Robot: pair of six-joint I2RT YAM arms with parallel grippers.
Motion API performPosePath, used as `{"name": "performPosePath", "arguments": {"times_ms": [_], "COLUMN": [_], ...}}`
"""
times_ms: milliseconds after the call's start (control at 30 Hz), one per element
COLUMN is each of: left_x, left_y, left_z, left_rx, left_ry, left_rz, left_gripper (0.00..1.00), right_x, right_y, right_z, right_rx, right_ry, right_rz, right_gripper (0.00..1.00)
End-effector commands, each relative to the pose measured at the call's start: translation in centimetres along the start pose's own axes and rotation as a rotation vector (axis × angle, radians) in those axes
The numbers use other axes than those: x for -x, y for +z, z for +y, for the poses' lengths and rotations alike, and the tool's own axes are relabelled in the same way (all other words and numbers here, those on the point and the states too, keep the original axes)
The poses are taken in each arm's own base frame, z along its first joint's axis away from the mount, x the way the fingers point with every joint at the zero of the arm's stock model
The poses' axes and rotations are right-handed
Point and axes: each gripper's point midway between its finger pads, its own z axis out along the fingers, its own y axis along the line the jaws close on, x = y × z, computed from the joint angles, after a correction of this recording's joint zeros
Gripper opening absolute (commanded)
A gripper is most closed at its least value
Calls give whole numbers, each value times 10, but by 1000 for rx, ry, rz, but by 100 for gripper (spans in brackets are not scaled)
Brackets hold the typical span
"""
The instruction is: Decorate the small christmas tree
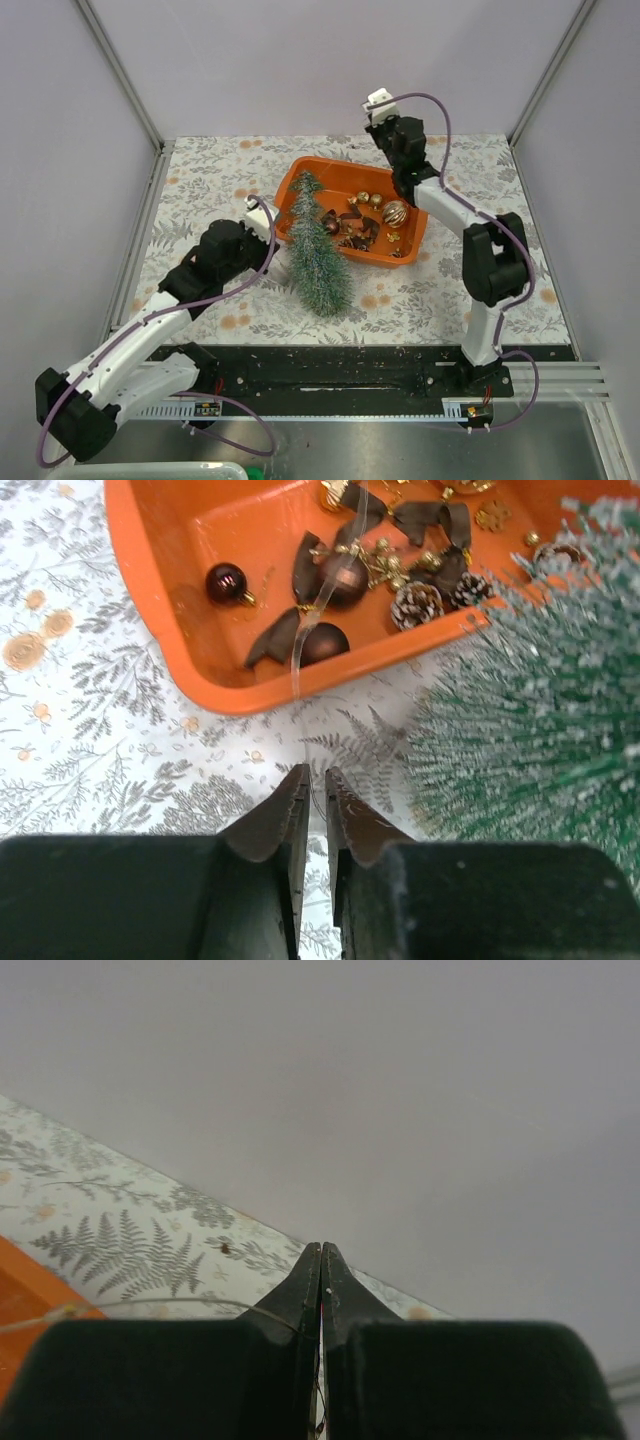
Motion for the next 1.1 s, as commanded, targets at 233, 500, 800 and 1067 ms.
{"name": "performPosePath", "arguments": {"times_ms": [233, 500, 800, 1067], "left_x": [51, 33, 22, 20], "left_y": [20, 6, -27, -51], "left_z": [-1, -8, 19, 34], "left_rx": [-18, -54, 43, 116], "left_ry": [28, 36, 34, 43], "left_rz": [-204, -185, -171, -154], "left_gripper": [49, 99, 99, 99], "right_x": [21, -3, -31, -39], "right_y": [-93, -152, -204, -256], "right_z": [-110, -132, -156, -133], "right_rx": [-337, -479, -654, -643], "right_ry": [55, 31, -1, 4], "right_rz": [-50, 80, 331, 446], "right_gripper": [0, 0, 0, 0]}}
